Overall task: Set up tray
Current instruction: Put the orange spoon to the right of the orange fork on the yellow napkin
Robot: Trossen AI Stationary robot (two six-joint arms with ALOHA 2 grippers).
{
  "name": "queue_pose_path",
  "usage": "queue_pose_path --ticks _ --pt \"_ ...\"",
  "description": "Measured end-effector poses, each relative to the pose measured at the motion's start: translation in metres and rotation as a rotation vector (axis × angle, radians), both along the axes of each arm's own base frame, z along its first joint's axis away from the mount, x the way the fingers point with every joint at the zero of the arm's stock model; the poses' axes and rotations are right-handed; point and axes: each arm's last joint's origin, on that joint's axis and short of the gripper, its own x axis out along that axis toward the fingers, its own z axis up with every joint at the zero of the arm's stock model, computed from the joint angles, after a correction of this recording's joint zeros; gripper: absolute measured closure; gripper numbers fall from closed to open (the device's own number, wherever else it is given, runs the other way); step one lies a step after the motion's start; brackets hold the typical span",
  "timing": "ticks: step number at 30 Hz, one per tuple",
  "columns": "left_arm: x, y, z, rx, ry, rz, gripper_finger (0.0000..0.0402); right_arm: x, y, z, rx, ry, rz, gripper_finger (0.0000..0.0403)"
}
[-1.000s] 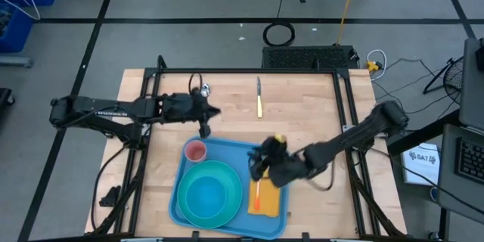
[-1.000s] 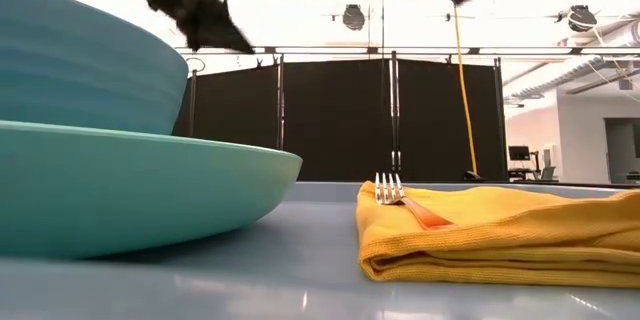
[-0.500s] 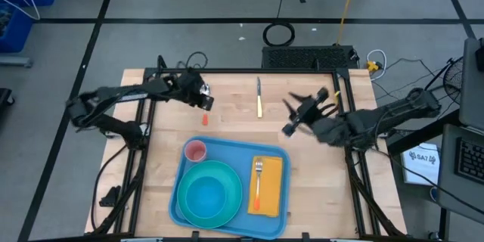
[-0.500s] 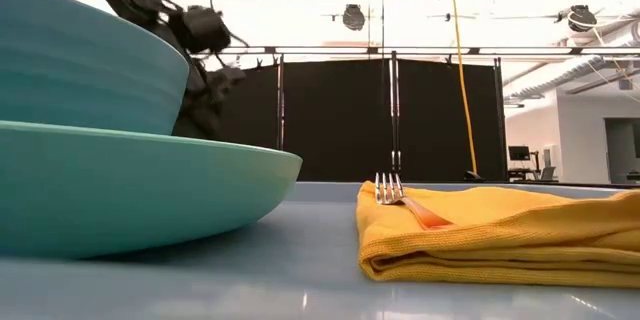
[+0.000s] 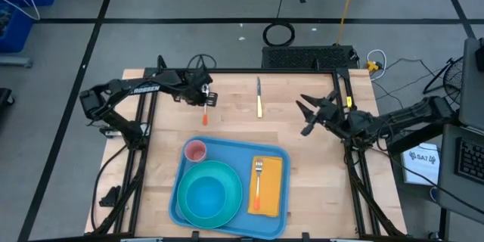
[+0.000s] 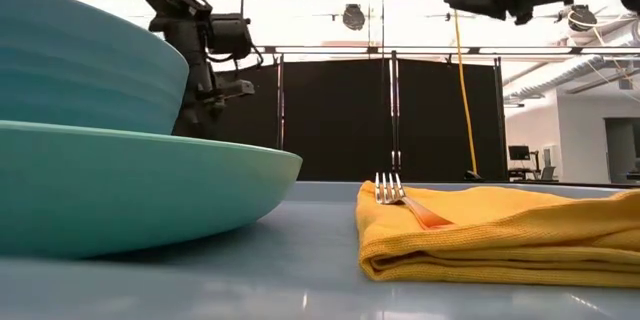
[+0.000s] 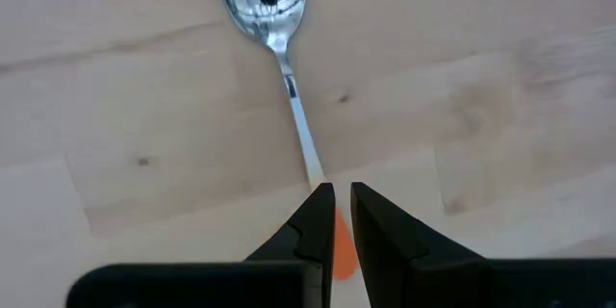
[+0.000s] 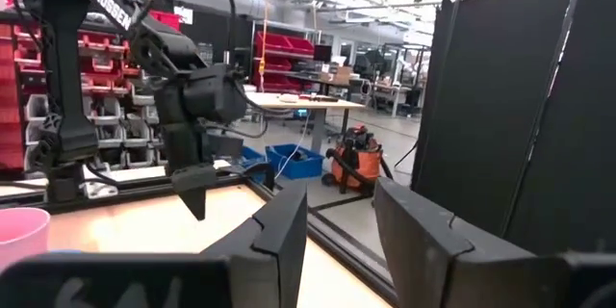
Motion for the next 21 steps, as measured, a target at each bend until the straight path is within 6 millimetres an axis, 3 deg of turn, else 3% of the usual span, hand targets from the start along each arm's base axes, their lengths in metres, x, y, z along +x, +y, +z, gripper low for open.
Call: queue_pose_path --ticks 5,12,16,21 --pt "0.008 -0.001 -0.013 -0.026 0.032 0.029 0.036 -0.004 -0.001 -0.008 0.003 -0.024 0.001 0.0289" --pt "0.021 0.01 -0.057 -0.179 0.087 0.011 0.036 -0.003 0.0 -0.008 0.018 -0.037 0.034 0.029" --pt "0.026 0.014 -0.061 -0.17 0.099 -0.002 0.036 -0.002 0.001 -0.008 0.03 -0.053 0.081 0.0291" --pt "0.034 0.018 -0.051 -0.127 0.088 -0.045 0.036 -0.002 0.001 -0.008 0.03 -0.051 0.085 0.0291"
